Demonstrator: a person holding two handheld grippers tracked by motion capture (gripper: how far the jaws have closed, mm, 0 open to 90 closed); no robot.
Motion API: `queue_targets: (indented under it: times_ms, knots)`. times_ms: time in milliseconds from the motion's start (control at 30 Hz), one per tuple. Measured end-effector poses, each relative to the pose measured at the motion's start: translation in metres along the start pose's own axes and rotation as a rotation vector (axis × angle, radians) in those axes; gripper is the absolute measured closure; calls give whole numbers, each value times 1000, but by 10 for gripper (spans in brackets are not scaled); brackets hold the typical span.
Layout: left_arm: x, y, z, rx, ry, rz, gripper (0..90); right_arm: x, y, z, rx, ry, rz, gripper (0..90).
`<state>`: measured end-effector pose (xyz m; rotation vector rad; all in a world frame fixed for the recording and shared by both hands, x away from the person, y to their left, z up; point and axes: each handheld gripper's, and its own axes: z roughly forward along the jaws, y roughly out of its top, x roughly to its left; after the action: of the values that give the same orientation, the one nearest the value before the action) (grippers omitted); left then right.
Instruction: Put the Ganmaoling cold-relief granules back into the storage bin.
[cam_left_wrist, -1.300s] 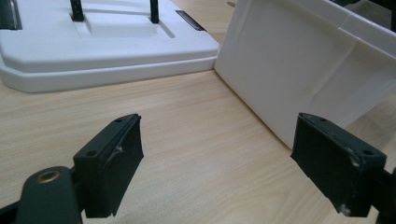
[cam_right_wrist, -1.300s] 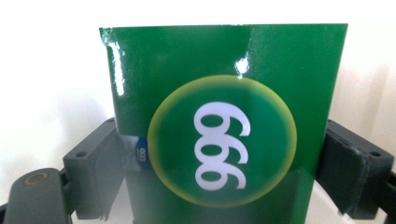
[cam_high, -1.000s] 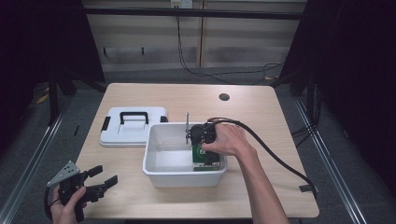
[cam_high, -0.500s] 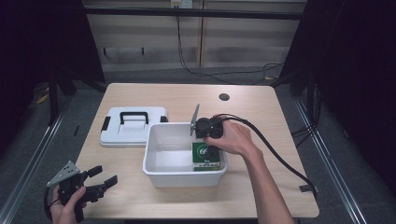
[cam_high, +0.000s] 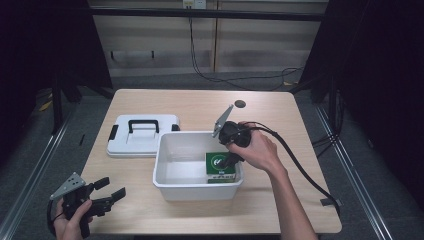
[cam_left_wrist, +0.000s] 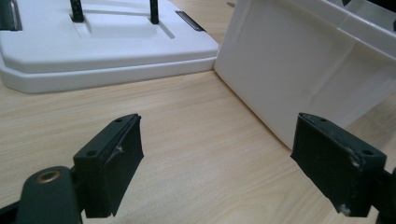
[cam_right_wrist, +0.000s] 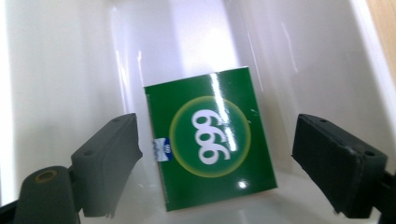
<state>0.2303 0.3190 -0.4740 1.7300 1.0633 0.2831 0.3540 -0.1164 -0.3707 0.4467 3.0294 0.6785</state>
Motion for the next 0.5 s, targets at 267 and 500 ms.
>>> queue_targets:
  times_ms: [267,500]
  knots:
    - [0,0,0,-2,1,-1,159,2,-17,-10,-151,-27,15,139]
    - [1,0,0,5,12,3,160,9,-34,-26,-239,-77,20,137]
